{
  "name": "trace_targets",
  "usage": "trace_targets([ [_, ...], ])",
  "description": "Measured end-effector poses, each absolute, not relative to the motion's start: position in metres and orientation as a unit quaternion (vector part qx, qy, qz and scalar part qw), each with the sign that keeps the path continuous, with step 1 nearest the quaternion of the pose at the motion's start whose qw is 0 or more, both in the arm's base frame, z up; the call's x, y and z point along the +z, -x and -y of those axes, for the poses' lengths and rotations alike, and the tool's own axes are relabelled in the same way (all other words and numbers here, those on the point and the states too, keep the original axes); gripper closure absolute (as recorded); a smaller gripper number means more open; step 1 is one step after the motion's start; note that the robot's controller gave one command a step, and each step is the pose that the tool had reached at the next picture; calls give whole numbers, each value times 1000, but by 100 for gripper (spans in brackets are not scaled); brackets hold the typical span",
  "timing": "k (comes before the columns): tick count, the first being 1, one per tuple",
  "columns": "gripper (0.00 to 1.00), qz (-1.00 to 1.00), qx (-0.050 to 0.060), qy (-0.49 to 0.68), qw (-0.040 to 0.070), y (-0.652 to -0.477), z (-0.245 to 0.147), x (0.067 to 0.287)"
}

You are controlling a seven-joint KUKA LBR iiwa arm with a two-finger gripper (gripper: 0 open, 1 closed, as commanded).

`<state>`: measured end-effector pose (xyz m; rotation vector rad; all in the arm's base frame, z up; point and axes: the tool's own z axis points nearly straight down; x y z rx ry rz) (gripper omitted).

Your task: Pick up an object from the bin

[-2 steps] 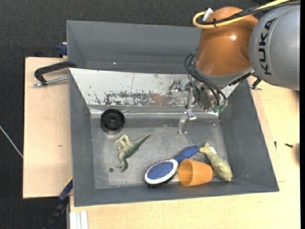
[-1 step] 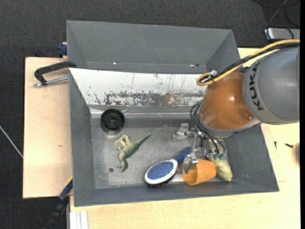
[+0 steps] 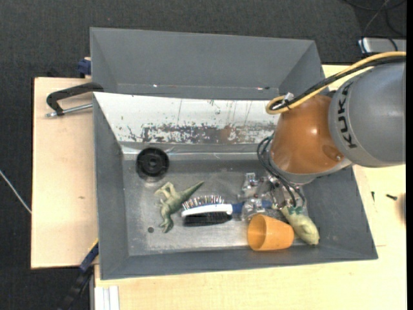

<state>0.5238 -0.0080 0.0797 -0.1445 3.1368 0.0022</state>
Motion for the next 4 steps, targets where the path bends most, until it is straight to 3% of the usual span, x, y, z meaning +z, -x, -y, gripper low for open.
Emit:
trace_targets([
  [1,100,-970,-1,245,6,-537,-15,215],
  [2,0,-970,0,244,3,-536,-14,213],
  [3,0,-925,0,381,3,-534,-4,85],
  [4,100,-925,0,380,2,-533,-3,85],
])
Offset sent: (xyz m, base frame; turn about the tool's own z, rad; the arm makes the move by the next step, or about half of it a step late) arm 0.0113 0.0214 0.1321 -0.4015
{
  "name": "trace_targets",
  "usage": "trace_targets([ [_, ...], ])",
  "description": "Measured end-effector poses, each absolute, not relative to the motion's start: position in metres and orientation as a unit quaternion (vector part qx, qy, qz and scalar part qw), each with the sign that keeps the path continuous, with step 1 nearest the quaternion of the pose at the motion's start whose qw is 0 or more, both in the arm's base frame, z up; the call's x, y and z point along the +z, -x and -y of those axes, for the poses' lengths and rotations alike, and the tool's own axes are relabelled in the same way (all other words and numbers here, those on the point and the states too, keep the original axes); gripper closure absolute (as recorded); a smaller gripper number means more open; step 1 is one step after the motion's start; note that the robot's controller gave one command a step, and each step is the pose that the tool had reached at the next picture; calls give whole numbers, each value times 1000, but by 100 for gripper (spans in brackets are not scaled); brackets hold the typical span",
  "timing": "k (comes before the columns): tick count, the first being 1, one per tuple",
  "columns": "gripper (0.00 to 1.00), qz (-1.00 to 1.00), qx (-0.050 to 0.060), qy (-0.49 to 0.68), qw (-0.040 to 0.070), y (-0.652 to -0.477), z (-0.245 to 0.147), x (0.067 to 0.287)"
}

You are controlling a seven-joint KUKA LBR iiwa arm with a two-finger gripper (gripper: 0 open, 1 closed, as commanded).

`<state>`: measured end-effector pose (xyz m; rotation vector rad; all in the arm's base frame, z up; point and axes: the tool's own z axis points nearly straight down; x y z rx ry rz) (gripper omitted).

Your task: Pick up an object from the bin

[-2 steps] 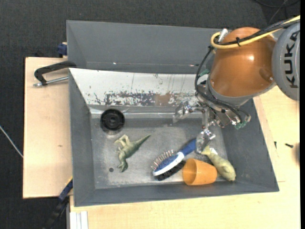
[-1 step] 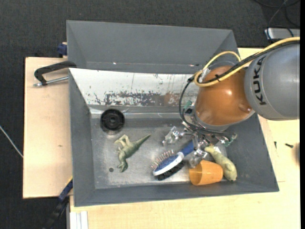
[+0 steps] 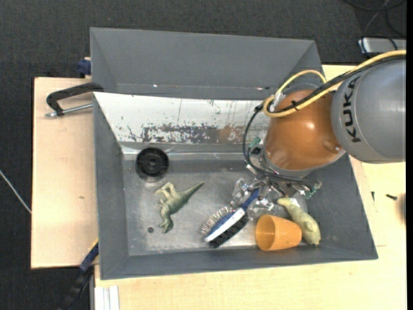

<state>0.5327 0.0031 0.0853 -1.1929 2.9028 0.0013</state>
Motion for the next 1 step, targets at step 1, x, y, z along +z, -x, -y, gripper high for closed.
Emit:
trace_targets([
  [1,100,-920,-2,393,7,-527,-14,240],
])
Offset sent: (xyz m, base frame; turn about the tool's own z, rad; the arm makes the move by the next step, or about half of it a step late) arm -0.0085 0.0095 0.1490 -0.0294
